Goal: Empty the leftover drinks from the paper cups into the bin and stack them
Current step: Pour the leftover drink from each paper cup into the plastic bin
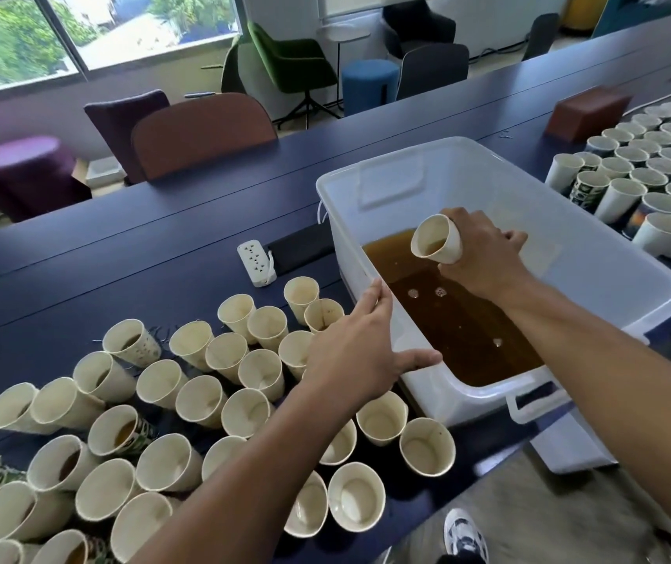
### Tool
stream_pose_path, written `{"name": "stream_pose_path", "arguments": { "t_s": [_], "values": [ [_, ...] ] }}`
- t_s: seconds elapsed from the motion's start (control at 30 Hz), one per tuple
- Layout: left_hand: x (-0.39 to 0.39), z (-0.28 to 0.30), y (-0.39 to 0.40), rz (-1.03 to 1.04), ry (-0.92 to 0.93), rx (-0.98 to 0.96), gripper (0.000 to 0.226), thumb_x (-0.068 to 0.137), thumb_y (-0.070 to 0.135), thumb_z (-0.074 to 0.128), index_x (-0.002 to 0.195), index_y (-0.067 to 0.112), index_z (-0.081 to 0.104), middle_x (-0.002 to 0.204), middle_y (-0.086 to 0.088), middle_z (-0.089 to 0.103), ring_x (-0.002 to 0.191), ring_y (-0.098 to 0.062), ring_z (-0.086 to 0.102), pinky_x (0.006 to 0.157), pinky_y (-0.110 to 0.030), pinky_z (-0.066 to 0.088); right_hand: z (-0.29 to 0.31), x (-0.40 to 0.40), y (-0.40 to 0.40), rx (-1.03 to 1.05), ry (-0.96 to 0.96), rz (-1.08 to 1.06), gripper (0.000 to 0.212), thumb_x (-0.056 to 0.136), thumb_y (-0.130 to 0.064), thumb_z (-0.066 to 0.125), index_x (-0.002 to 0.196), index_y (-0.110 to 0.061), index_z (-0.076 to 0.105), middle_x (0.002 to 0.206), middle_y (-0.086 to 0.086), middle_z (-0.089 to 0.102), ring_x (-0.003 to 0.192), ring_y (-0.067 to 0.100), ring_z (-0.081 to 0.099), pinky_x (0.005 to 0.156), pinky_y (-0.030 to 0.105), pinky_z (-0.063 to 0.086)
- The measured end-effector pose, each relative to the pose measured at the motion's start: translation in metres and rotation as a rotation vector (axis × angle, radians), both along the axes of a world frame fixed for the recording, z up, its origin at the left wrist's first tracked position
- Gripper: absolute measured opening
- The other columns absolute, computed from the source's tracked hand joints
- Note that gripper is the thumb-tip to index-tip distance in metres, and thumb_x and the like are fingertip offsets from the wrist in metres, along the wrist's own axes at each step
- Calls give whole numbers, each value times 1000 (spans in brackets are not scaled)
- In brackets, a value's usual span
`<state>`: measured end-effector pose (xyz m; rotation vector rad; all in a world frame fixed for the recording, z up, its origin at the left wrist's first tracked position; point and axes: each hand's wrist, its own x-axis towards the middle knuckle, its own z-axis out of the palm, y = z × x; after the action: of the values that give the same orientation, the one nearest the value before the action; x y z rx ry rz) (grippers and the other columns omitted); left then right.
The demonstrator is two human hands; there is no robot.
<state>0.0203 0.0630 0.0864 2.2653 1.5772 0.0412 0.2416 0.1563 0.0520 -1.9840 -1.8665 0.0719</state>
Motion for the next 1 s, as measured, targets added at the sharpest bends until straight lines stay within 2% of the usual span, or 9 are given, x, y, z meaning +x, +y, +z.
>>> {"name": "stream_pose_path", "arguments": {
  "t_s": [0.17, 0.47, 0.6, 1.0],
  "values": [
    [-1, -2, 0, -2, 2, 7, 112, 79, 85, 48, 162, 30, -3, 167, 21, -10, 147, -14, 35, 84, -36, 53, -3, 0, 0, -9, -63, 15, 64, 75, -21, 76, 129, -34, 44, 114, 4, 50, 97, 27, 54, 85, 43, 23],
    [-1, -2, 0, -1, 10, 10, 111, 80, 86, 47, 162, 30, -3, 166, 22, -11, 145, -14, 39, 78, -34, 55, -5, 0, 0, -21, -108, 21, 63, 77, -23, 77, 130, -32, 46, 118, 5, 51, 103, 28, 54, 88, 46, 25],
    [-1, -2, 0, 5, 10, 3, 112, 79, 86, 49, 162, 30, -2, 166, 23, -10, 142, -15, 42, 79, -35, 56, -5, 0, 0, -6, -123, 32, 60, 78, -25, 78, 129, -30, 48, 120, 7, 53, 105, 31, 55, 83, 42, 18],
    [1, -8, 2, 21, 4, 11, 112, 78, 86, 51, 162, 32, 0, 166, 24, -9, 146, -14, 37, 72, -30, 48, -3, 0, -3, 17, -150, 43, 56, 78, -20, 77, 127, -29, 53, 119, 8, 54, 105, 29, 54, 83, 43, 22]
  ]
}}
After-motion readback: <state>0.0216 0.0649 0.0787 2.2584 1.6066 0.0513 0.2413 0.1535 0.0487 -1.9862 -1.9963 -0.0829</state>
